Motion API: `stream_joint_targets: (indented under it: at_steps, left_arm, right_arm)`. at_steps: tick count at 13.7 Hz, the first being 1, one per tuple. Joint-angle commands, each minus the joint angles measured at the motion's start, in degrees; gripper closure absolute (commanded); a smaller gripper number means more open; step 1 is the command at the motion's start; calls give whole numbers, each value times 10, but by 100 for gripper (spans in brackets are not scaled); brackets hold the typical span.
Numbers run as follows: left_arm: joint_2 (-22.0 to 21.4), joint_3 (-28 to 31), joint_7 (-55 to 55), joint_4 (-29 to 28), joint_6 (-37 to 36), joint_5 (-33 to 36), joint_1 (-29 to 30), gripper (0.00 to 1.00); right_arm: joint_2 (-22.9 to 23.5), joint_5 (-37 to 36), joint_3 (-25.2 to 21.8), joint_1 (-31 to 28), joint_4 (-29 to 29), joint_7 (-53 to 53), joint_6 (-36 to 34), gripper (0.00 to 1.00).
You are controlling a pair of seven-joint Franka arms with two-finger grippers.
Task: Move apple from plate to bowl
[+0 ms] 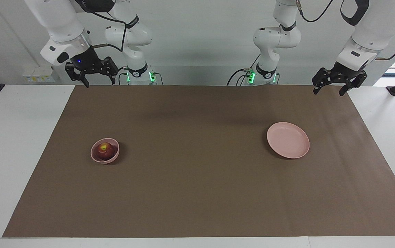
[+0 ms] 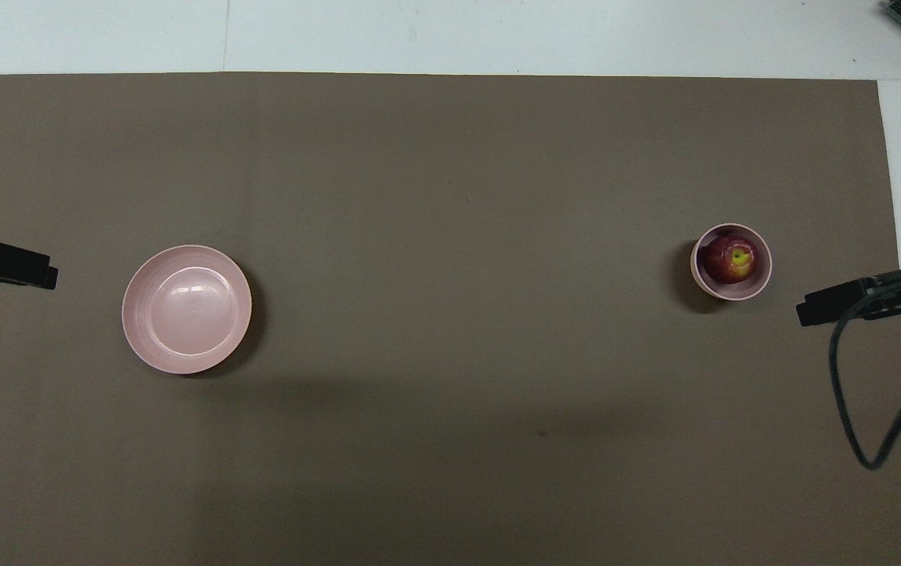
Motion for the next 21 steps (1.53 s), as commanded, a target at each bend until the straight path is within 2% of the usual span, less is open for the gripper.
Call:
stream_joint_targets:
  at_steps: [1,3,8,10,12,21]
  left_arm:
    - [-9,1,-5,-7,-3,5,-1,0]
    - [-9,1,-8,-7,-6,5,-1,0]
    - [-12,1,-6,-2,-5,5,-2,0]
    - [-7,1,0,22,-42,9,-4,0]
    - [10,1,0,59,-86,10,-7,0]
    - [6,1,-5,52,-82,5,-2,0]
  right_arm:
    - [-18,-16,7,-5,-1,10,-15,0]
    - [-33,-25,10,-5,-23,12,-4,0]
    - [-25,-26,4,-6,-4,5,-5,0]
    - [-25,-30,4,-8,4,4,-16,0]
    - [-21,-31,3,-12,39,4,-54,0]
    - [-30,-44,4,-13,18,-22,-39,0]
